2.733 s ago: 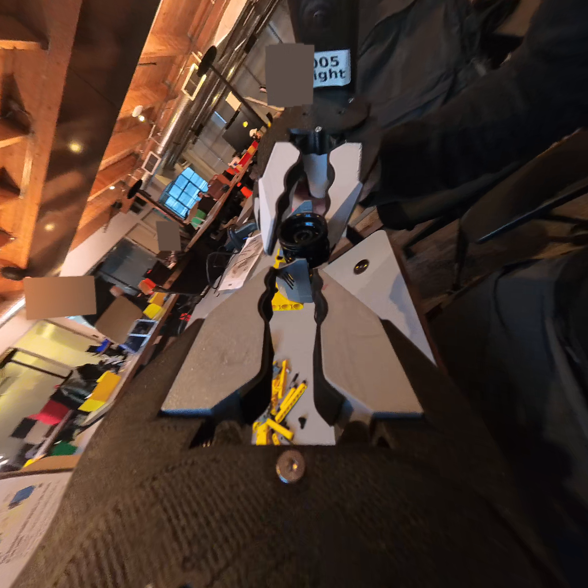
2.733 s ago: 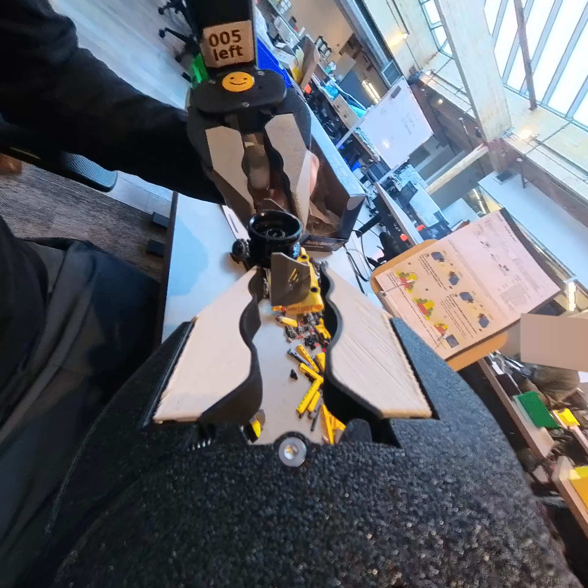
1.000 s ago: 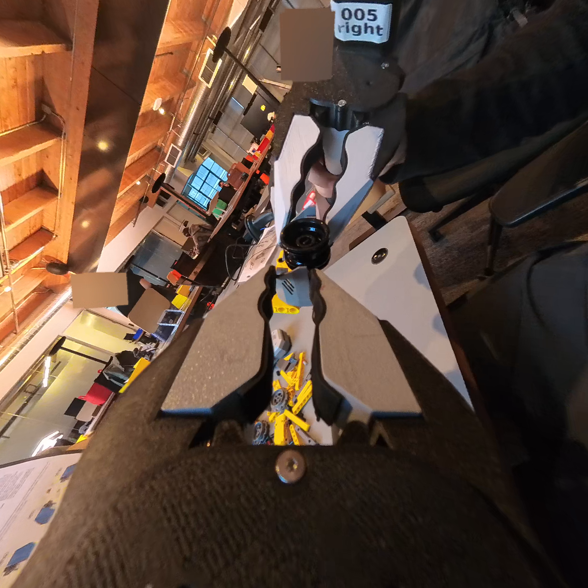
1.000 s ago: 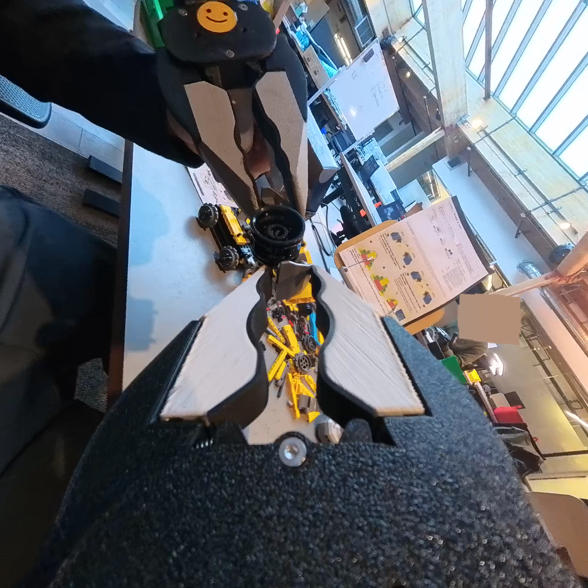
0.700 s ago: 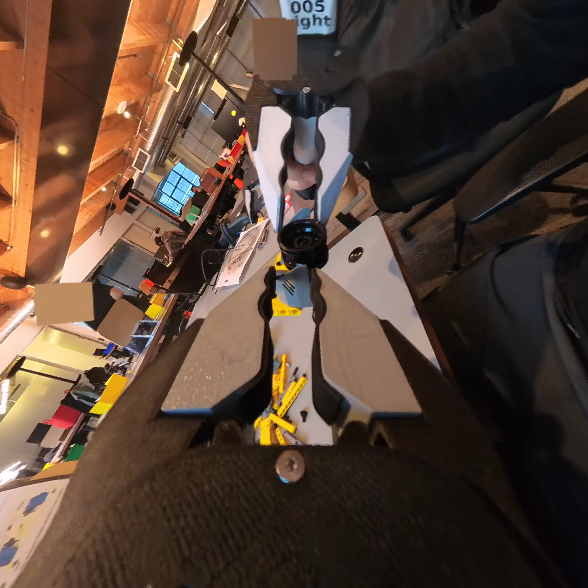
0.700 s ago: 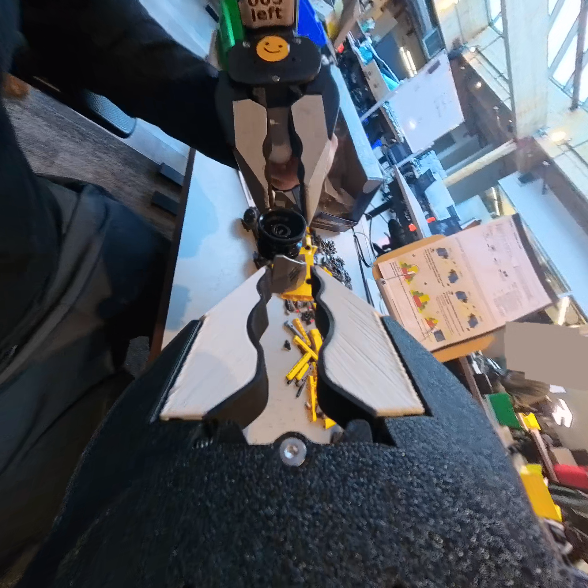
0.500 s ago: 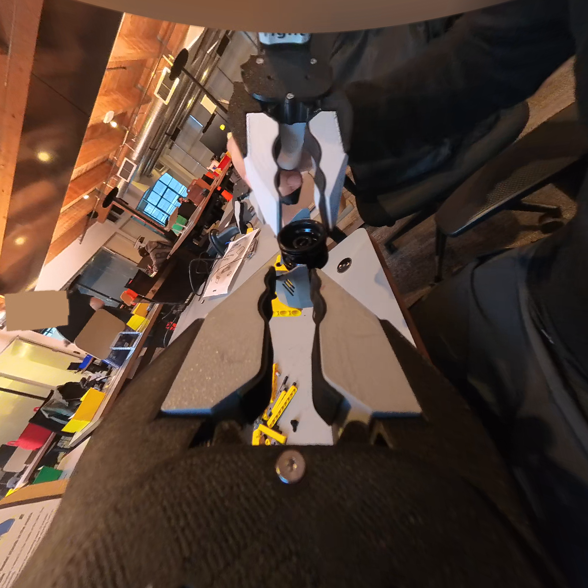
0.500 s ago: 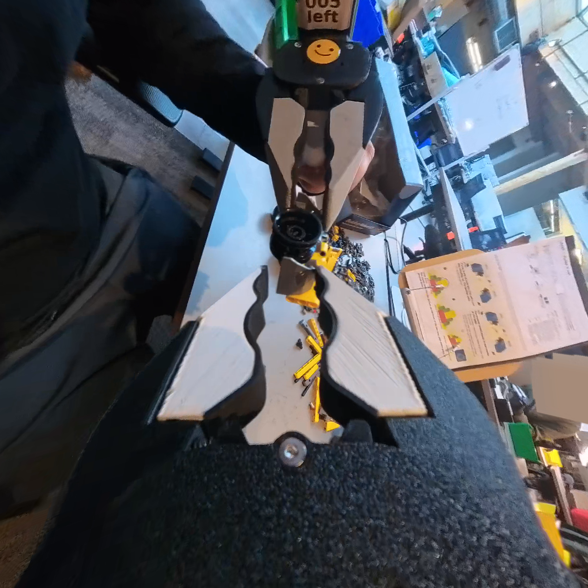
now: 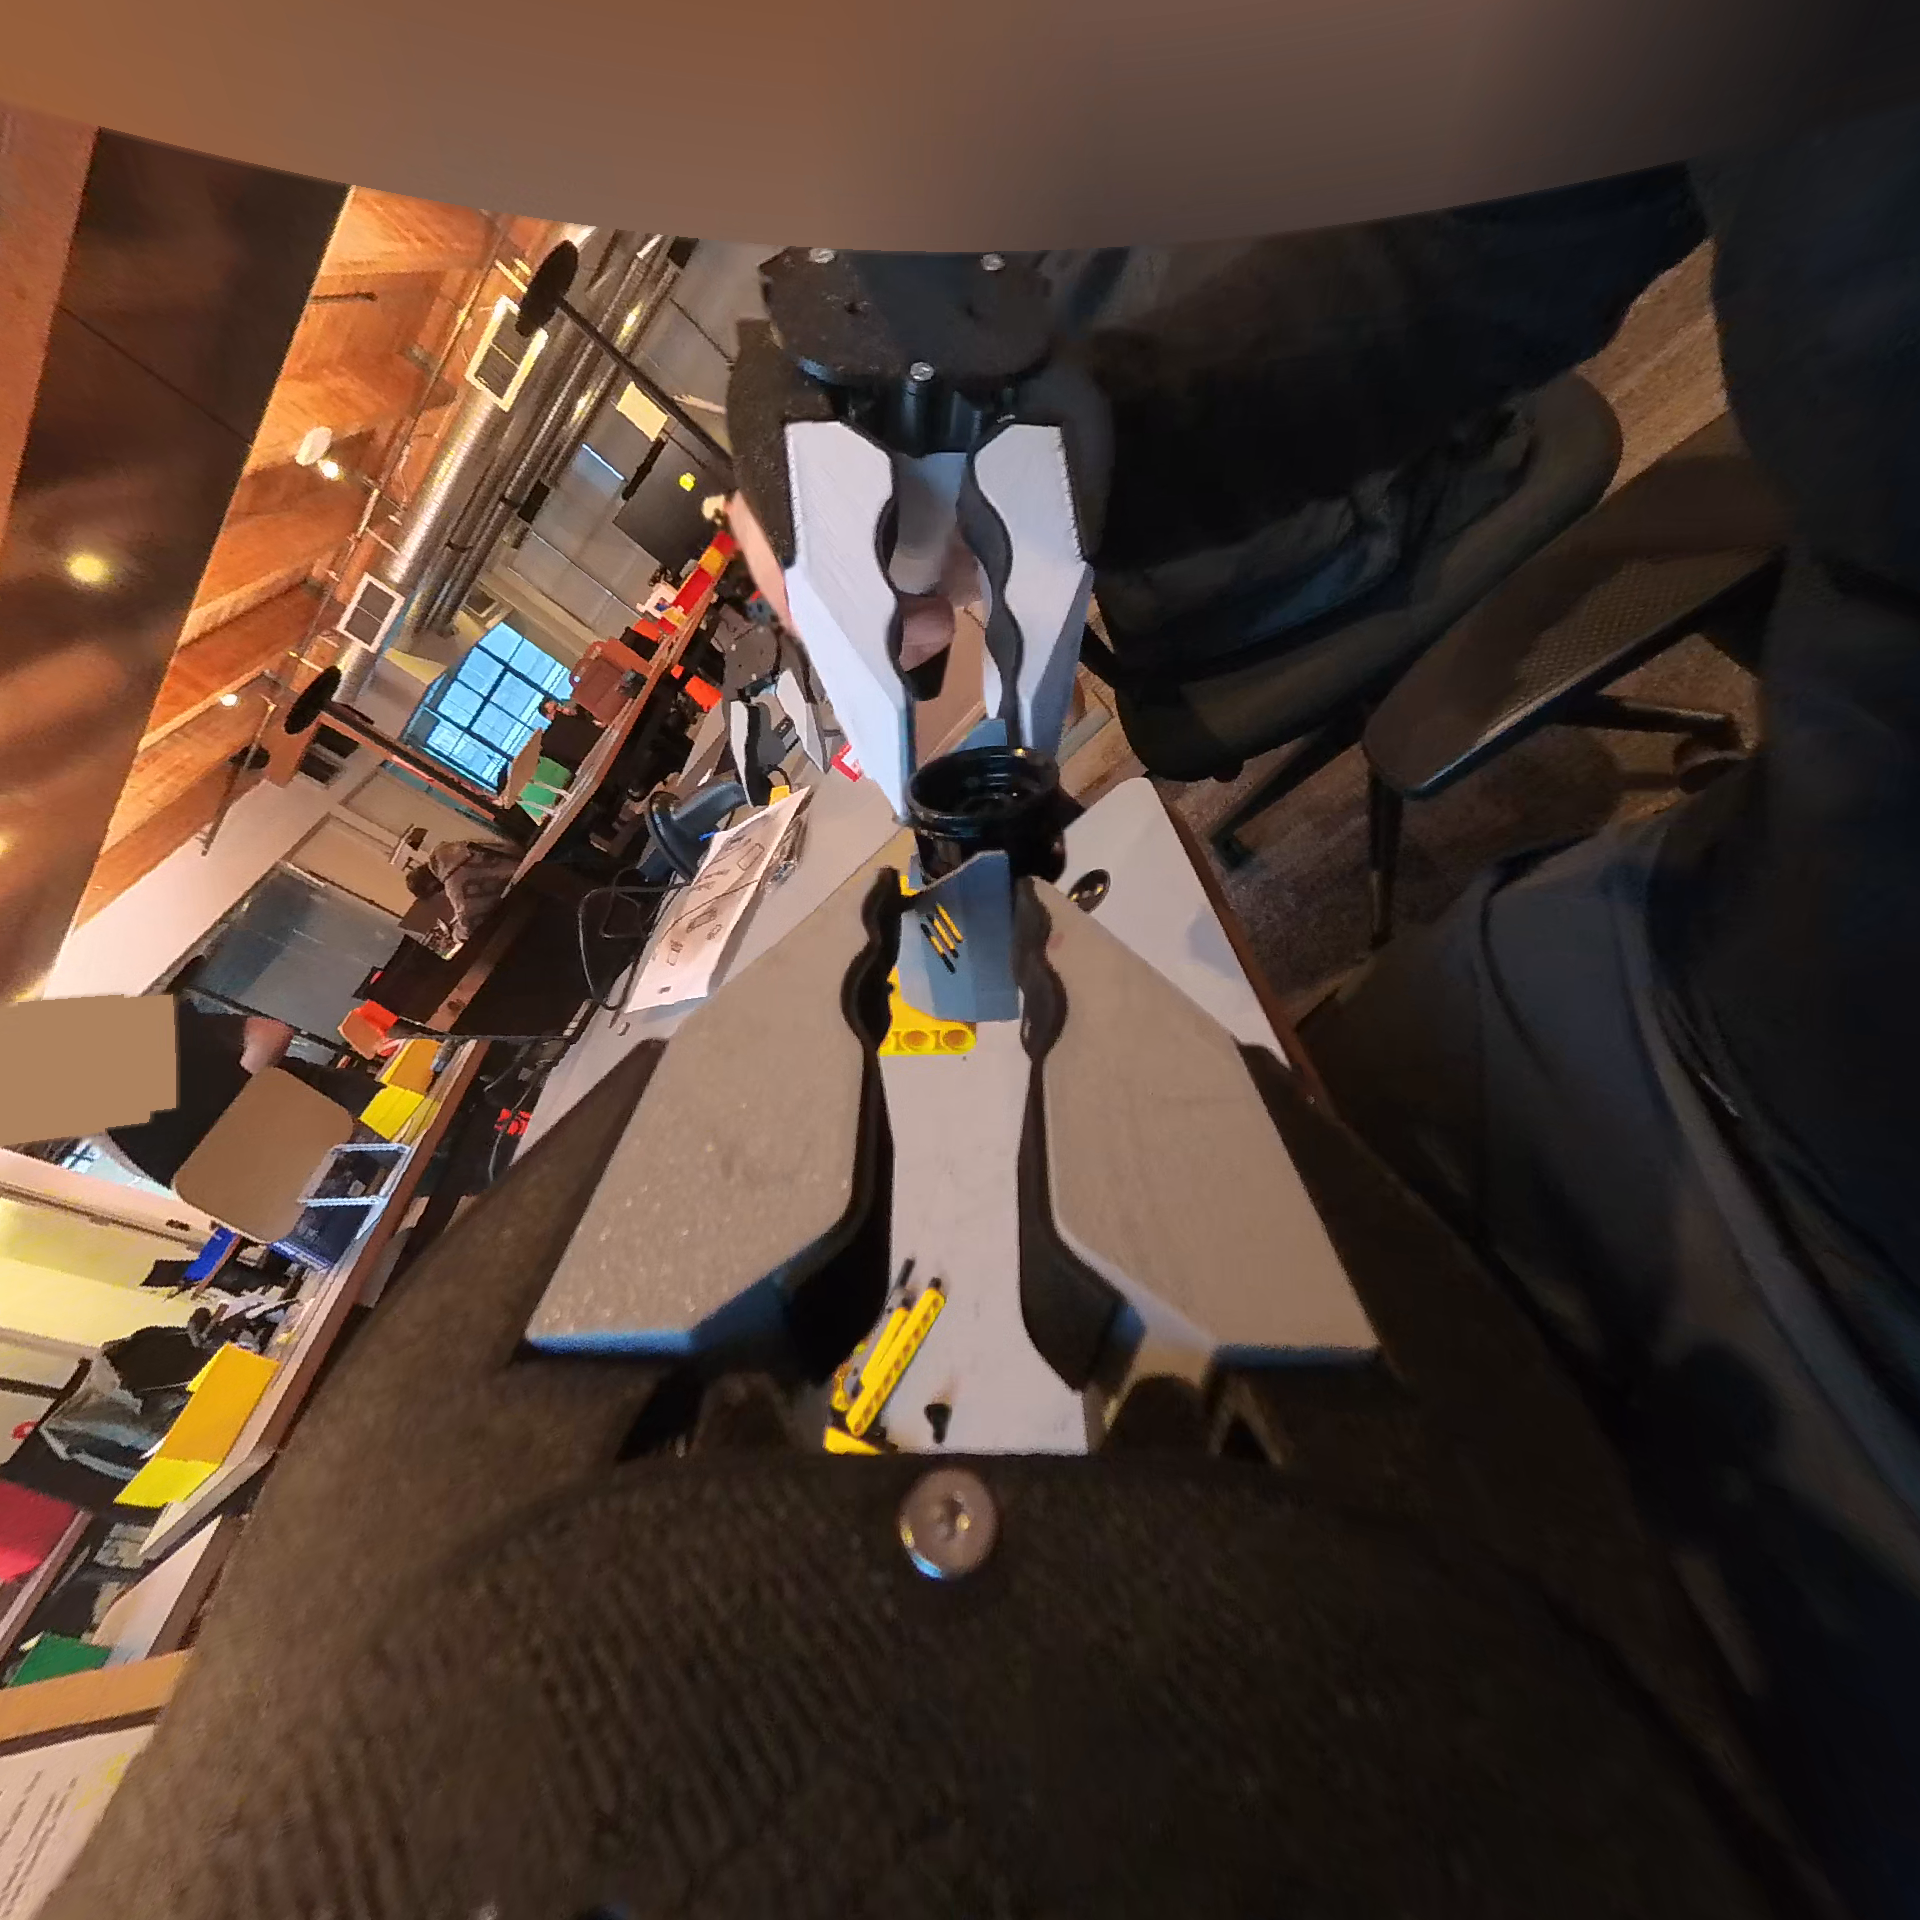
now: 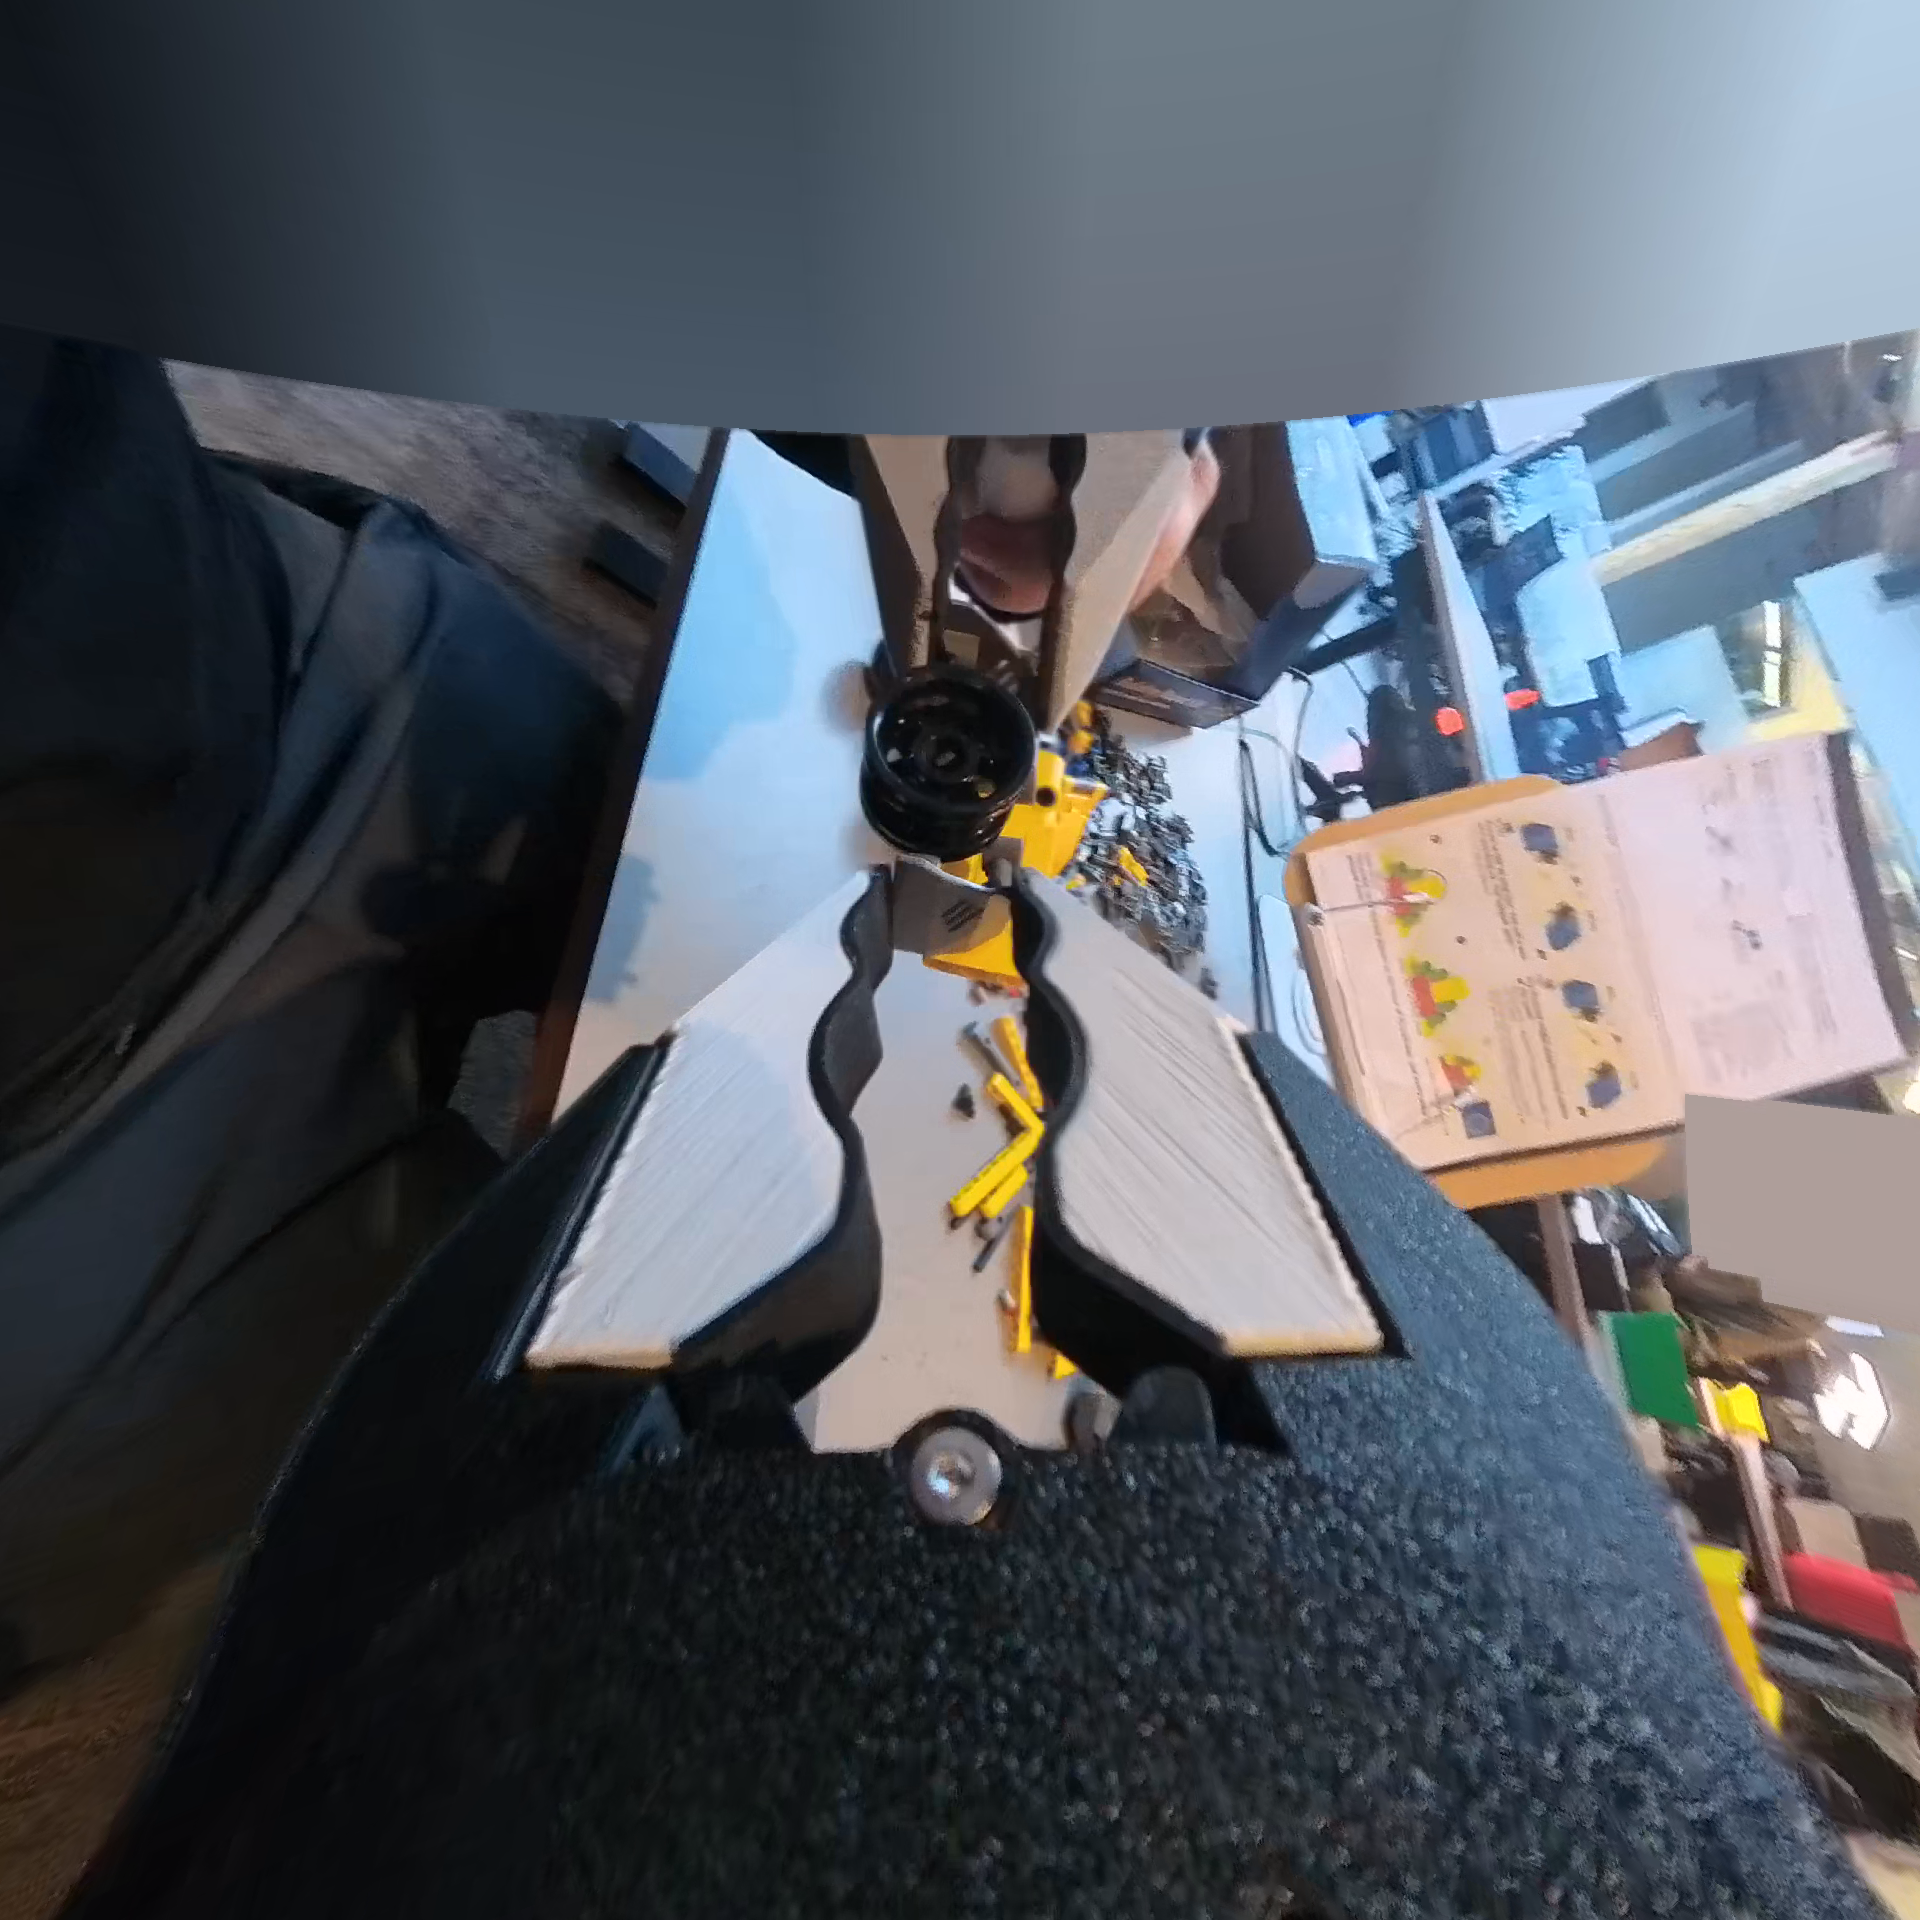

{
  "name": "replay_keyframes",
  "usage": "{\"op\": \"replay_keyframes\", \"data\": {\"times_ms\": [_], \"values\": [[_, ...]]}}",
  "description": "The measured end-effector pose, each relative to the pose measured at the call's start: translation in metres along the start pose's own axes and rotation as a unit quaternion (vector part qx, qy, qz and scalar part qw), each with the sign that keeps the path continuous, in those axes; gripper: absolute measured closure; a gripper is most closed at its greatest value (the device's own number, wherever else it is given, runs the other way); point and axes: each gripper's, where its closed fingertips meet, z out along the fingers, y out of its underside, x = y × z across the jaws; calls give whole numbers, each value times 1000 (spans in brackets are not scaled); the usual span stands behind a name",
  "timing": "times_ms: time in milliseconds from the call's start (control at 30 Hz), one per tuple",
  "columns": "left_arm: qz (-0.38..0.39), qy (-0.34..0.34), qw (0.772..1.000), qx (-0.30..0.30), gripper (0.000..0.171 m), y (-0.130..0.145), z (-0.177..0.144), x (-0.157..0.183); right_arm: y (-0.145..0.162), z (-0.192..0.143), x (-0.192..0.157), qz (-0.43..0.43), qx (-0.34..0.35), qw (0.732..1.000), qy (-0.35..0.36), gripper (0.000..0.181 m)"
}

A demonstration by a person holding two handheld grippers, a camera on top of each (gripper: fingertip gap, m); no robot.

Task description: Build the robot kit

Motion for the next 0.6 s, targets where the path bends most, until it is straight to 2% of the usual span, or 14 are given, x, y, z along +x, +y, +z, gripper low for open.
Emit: {"op": "replay_keyframes", "data": {"times_ms": [200,333,600], "values": [[-1,3,1000,-2,151,0,0,2,0,-1,0,13,-13,998,54,159],[9,-24,1000,-18,151,4,4,-4,1,-7,7,27,-11,996,82,160],[6,-27,999,-19,151,2,7,-2,0,-12,3,5,-15,999,48,160]]}}
